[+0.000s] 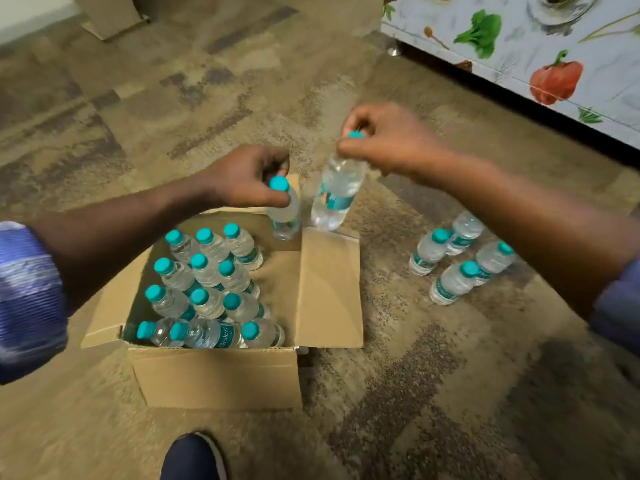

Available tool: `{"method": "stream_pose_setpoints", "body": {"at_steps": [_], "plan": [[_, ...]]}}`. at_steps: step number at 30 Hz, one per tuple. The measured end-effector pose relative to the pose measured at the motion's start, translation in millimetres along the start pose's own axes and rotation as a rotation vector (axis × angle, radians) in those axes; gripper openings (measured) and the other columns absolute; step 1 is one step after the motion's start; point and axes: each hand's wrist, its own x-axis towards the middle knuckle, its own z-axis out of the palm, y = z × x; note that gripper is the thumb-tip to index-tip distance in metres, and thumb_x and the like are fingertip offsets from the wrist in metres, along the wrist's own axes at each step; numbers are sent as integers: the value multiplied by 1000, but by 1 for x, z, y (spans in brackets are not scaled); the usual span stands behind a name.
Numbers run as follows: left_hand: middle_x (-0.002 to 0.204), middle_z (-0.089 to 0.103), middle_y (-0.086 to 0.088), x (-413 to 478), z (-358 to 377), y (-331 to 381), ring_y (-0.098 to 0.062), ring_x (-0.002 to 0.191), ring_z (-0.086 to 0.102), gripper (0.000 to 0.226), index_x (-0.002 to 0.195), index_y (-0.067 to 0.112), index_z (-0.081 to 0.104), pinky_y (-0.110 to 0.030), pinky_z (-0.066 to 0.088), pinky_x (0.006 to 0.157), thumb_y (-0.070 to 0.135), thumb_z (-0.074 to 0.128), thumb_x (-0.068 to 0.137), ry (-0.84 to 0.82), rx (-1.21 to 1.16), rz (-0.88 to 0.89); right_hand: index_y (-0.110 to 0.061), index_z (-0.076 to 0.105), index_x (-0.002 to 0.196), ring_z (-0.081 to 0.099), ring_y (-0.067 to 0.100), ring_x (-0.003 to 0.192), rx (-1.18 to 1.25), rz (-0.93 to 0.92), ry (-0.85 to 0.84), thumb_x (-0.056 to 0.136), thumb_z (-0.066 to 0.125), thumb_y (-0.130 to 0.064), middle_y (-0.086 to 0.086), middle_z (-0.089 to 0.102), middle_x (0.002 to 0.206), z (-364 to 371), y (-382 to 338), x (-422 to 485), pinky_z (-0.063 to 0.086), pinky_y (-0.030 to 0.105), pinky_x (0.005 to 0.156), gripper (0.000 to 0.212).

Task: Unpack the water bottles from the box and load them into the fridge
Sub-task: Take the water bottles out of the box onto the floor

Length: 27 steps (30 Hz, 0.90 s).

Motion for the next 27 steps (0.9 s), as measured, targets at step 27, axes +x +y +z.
{"method": "stream_pose_setpoints", "body": {"at_steps": [27], "plan": [[88,57,3,73,231,130,-17,77,54,21,96,21,52,-29,39,59,29,67,83,-148,260,196,-8,65,102,67,25,77,-634,740,-36,83,73,-40,9,68,87,-117,239,-65,59,37,73,37]]}}
